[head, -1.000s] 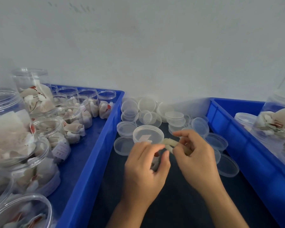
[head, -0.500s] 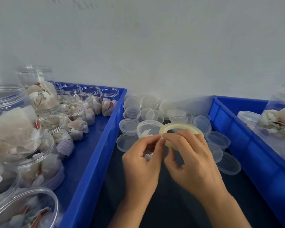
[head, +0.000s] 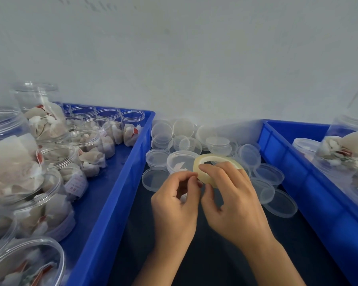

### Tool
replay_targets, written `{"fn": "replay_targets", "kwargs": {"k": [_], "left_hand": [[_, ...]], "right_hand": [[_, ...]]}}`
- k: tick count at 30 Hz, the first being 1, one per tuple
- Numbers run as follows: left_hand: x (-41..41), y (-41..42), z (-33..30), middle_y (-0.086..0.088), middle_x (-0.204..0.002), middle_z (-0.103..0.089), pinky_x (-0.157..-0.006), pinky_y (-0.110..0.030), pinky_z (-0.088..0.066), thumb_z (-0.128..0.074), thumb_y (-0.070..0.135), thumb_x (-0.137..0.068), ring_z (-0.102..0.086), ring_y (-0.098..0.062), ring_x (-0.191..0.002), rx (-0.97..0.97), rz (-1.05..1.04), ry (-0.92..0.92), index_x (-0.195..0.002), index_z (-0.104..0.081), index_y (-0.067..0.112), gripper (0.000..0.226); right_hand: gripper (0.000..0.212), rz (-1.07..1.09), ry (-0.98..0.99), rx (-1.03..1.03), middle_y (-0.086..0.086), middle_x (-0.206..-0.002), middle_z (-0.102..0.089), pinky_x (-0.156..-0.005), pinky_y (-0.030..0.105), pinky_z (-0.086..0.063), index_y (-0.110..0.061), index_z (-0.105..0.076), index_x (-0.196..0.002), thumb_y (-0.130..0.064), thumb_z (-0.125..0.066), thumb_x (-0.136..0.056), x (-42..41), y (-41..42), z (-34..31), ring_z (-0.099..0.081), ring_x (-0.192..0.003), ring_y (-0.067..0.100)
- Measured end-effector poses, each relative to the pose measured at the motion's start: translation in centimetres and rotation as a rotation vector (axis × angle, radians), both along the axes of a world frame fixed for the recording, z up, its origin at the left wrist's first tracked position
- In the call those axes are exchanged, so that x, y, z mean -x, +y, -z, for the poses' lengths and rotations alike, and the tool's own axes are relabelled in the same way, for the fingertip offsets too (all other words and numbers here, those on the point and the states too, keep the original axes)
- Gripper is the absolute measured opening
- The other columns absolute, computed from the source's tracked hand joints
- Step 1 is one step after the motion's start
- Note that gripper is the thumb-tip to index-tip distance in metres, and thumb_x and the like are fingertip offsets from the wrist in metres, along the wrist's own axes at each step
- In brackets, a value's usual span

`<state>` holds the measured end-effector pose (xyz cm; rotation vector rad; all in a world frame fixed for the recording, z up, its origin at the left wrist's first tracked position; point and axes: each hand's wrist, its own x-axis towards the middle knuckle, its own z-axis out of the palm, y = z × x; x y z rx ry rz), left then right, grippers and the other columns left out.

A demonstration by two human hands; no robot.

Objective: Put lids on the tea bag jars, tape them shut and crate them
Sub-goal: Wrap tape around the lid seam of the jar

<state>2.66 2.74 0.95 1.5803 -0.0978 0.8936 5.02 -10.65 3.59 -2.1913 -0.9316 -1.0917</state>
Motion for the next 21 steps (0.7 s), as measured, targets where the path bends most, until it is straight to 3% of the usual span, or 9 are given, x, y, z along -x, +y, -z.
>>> {"fn": "replay_targets", "kwargs": {"k": [3,5,7,10,13,16,21], "left_hand": [[0.09,0.05,-0.07,0.015,-0.09,-0.075,-0.07,-0.02,-0.059,-0.069,0.008,-0.1,-0.076,-0.012,-0.087,-0.067,-0.006,-0.006,-0.104,-0.076,0.016,0.011],[0.14,0.03,-0.16,0.016,-0.09,-0.074,-0.07,-0.018,-0.058,-0.07,0.005,-0.1,-0.075,-0.009,-0.087,-0.119,-0.005,-0.014,-0.105,-0.076,0.015,0.012],[0.06,0.07,-0.23,0.013,-0.092,-0.074,-0.069,-0.021,-0.06,-0.07,0.004,-0.1,-0.075,-0.009,-0.088,-0.14,0.004,-0.012,-0.105,-0.076,0.013,0.012],[0.06,0.04,-0.26,0.012,-0.094,-0.074,-0.07,-0.023,-0.06,-0.067,0.007,-0.102,-0.075,-0.01,-0.088,-0.17,0.016,-0.016,-0.107,-0.074,0.012,0.01],[0.17,0.04,-0.29,0.011,-0.096,-0.074,-0.07,-0.026,-0.061,-0.065,0.008,-0.104,-0.075,-0.01,-0.089,-0.194,0.005,-0.028,-0.108,-0.072,0.012,0.01],[0.3,-0.15,-0.26,0.009,-0.099,-0.074,-0.072,-0.03,-0.062,-0.065,0.004,-0.103,-0.074,-0.011,-0.09,-0.266,0.01,-0.065,-0.109,-0.071,0.009,0.009],[0.04,-0.07,0.06,0.007,-0.094,-0.072,-0.071,-0.024,-0.058,-0.065,0.005,-0.104,-0.072,-0.008,-0.086,-0.279,-0.04,-0.047,-0.107,-0.07,0.008,0.007]], "right_hand": [[0.043,-0.014,0.157,-0.021,-0.02,-0.108,-0.061,-0.072,0.035,-0.059,-0.022,-0.059,-0.134,-0.017,-0.066,-0.092,0.33,-0.08,-0.08,-0.063,-0.091,0.011],[0.043,-0.047,0.288,-0.049,-0.029,-0.097,-0.057,-0.058,0.033,-0.056,-0.031,-0.055,-0.136,-0.023,-0.062,-0.094,0.39,-0.25,0.0,-0.063,-0.072,0.014],[0.039,-0.065,0.36,-0.094,-0.021,-0.083,-0.056,-0.05,0.031,-0.05,-0.035,-0.056,-0.13,-0.024,-0.061,-0.093,0.33,-0.43,-0.02,-0.057,-0.06,0.019],[0.03,-0.045,0.382,-0.139,-0.011,-0.074,-0.056,-0.05,0.028,-0.048,-0.037,-0.06,-0.117,-0.026,-0.061,-0.09,0.39,-0.4,-0.33,-0.056,-0.059,0.02],[0.024,-0.001,0.385,-0.134,-0.019,-0.087,-0.065,-0.055,0.029,-0.052,-0.039,-0.063,-0.112,-0.03,-0.059,-0.091,0.37,-0.17,-0.52,-0.063,-0.068,0.014],[0.021,0.144,0.302,-0.047,-0.022,-0.097,-0.066,-0.053,0.031,-0.053,-0.038,-0.066,-0.113,-0.032,-0.059,-0.094,0.19,-0.3,-0.6,-0.059,-0.064,0.004],[0.024,0.153,0.314,0.023,-0.022,-0.091,-0.065,-0.056,0.032,-0.053,-0.043,-0.071,-0.112,-0.034,-0.054,-0.097,0.14,-0.85,-0.72,-0.061,-0.068,0.004]]}}
